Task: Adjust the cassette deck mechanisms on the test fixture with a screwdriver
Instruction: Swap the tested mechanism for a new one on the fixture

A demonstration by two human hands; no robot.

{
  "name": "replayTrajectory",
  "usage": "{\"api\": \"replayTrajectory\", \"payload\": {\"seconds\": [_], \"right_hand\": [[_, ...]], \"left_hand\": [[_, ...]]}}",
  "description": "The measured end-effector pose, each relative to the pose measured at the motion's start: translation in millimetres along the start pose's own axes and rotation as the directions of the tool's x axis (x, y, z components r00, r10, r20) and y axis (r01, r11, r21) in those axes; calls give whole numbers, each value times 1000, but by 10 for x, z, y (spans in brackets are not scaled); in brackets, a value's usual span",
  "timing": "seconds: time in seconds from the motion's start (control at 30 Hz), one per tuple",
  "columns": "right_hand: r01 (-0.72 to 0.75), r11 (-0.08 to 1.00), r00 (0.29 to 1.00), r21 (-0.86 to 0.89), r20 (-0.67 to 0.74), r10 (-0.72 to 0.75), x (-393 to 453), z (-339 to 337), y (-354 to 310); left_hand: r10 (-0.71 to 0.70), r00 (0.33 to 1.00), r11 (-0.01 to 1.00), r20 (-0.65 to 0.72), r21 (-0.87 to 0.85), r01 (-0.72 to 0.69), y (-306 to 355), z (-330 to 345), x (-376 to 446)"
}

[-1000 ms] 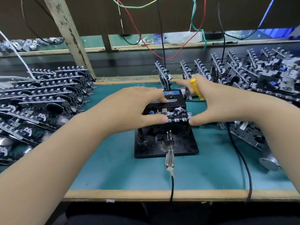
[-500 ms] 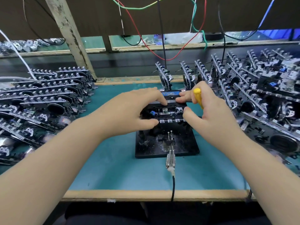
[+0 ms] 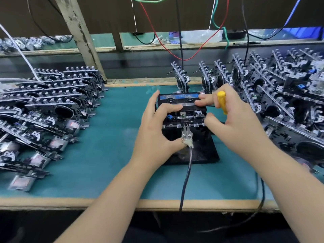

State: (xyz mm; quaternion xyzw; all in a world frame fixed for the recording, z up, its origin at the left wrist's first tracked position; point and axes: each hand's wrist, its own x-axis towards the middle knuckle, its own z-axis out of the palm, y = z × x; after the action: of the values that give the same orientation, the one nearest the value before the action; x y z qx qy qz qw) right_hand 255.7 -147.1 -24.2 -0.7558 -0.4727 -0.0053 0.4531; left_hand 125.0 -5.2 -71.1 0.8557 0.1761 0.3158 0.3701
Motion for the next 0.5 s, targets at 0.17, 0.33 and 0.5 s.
{"api": "replayTrajectory", "payload": {"seconds": [0.17,0.33,0.5], "right_hand": [[-47,997,999,56,10,47,-34,-11,-29],[-93,985,995,145,50,86,-55,-66,37],[-267,946,933,184,-194,302,-124,13,224]], "left_hand": [[59,997,997,-41,-50,-61,-61,12,-12],[70,998,992,1,-109,-70,-161,11,46],[-29,991,994,129,-99,42,-171,-61,162]]}}
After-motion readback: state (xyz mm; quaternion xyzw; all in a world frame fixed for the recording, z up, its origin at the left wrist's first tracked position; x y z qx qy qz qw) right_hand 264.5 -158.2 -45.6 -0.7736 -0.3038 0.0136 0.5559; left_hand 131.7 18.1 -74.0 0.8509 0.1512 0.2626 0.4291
